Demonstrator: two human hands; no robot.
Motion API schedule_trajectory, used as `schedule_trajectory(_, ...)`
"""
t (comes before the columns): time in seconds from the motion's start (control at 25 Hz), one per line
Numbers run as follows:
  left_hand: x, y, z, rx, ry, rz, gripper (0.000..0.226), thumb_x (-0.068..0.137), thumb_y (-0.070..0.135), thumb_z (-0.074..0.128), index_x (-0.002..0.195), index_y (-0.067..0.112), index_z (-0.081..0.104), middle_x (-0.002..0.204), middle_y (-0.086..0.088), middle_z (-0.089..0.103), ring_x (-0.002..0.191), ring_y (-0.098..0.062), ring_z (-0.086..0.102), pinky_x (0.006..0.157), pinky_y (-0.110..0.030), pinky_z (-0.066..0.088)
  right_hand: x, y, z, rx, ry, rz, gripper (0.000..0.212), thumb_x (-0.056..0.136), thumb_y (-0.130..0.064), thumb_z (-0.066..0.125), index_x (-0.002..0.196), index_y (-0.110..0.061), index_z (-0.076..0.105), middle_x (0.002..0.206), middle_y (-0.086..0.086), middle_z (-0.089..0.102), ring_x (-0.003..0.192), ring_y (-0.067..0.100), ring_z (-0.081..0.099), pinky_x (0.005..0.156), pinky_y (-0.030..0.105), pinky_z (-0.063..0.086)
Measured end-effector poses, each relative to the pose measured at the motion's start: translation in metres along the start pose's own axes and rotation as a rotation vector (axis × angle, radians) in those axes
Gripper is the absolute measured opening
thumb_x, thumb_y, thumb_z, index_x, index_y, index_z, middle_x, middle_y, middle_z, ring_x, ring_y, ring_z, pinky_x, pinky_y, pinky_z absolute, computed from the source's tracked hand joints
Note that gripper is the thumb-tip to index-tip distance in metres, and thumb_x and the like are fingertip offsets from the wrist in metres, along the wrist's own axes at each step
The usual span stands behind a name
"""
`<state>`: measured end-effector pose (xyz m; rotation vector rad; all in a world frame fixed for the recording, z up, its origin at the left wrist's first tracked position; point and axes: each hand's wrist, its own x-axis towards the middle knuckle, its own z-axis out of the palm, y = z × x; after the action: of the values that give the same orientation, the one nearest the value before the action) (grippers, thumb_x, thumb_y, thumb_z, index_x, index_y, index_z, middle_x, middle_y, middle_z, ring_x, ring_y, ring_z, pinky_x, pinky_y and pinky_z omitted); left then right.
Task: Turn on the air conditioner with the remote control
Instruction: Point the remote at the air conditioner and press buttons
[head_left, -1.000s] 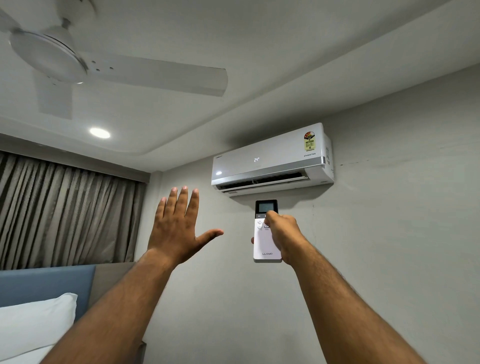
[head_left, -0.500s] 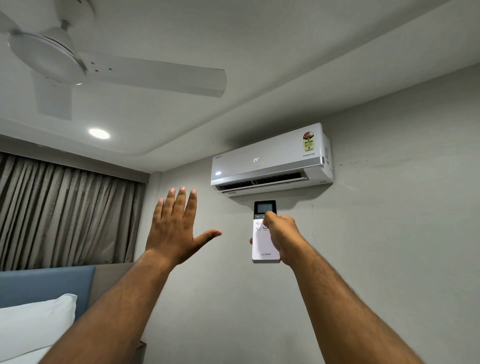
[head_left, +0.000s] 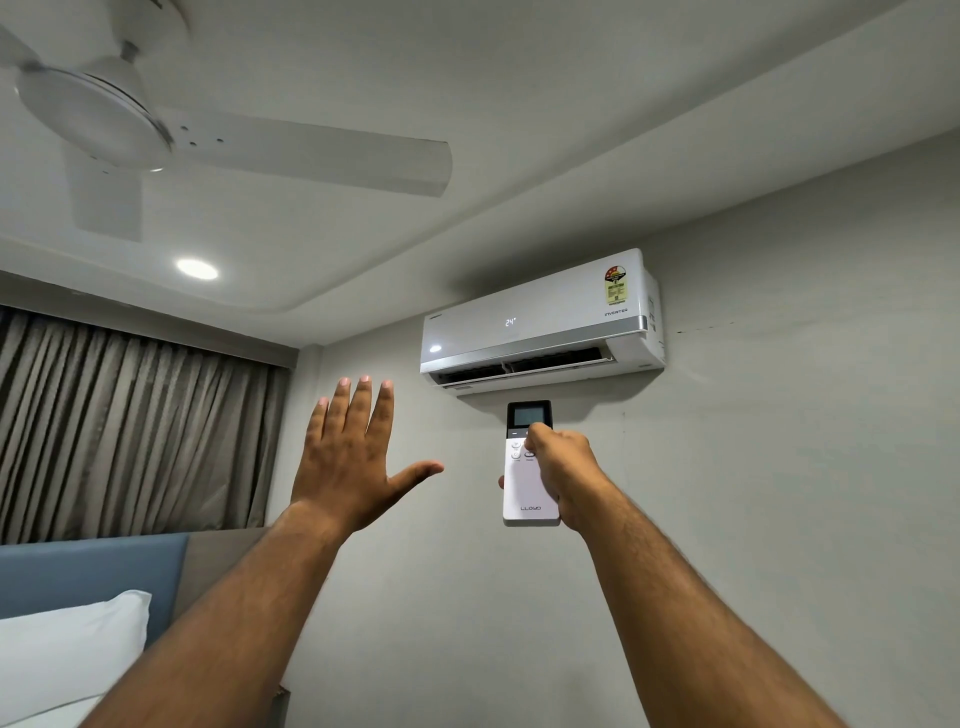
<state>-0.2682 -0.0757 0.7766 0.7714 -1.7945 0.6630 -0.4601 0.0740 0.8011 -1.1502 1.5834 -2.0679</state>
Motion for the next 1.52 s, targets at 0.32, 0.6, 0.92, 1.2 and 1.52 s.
schedule_trajectory(0.32,0.000,-0.003,0.002,-0.003,0.005,-0.007,0.113,0.070,0.093,0.005,0.151,0.015,-0.009,0.164,-0.017,0.006,0.152,-0.033,0.000,0.121,-0.049,0.002,0.000,-0.001,0.002,-0.013,0.003,0.008,0.010,0.087,-0.021,0.049,0.093,-0.012,0.050,0.096,0.027,0.076,0.053,0.030,0.073,0.050,0.035,0.059)
schedule_trajectory(0.6,0.001,-0.007,0.003,-0.006,0.002,-0.011,0.113,0.070,0.093,0.005,0.151,0.015,-0.010,0.165,-0.016,0.004,0.152,-0.033,-0.002,0.121,-0.049,0.002,0.000,0.000,0.006,-0.032,-0.001,0.000,0.010,0.089,-0.021,0.048,0.094,-0.012,0.049,0.097,0.028,0.076,0.051,0.028,0.073,0.045,0.032,0.056)
schedule_trajectory(0.92,0.000,-0.012,0.002,-0.002,0.005,-0.025,0.114,0.070,0.093,0.005,0.153,0.014,-0.005,0.164,-0.017,0.007,0.152,-0.034,0.001,0.121,-0.050,0.005,0.002,0.002,0.010,0.001,0.003,-0.009,0.007,0.087,-0.019,0.049,0.088,-0.012,0.050,0.071,0.016,0.072,0.050,0.030,0.072,0.046,0.034,0.057)
schedule_trajectory(1.2,-0.001,-0.013,0.007,-0.003,0.005,-0.024,0.113,0.071,0.093,0.005,0.151,0.015,-0.008,0.164,-0.016,0.007,0.152,-0.033,0.001,0.121,-0.050,0.004,0.002,0.003,0.011,0.000,0.003,-0.001,0.005,0.089,-0.017,0.048,0.087,-0.013,0.050,0.073,0.015,0.071,0.047,0.027,0.072,0.044,0.032,0.056)
schedule_trajectory(1.52,-0.001,-0.013,0.011,-0.006,0.001,-0.024,0.113,0.071,0.093,0.005,0.151,0.016,-0.011,0.165,-0.016,0.005,0.152,-0.033,0.000,0.121,-0.049,0.003,0.002,0.003,0.009,-0.002,0.008,0.000,0.006,0.088,-0.018,0.048,0.088,-0.013,0.051,0.075,0.016,0.072,0.051,0.029,0.073,0.048,0.034,0.058)
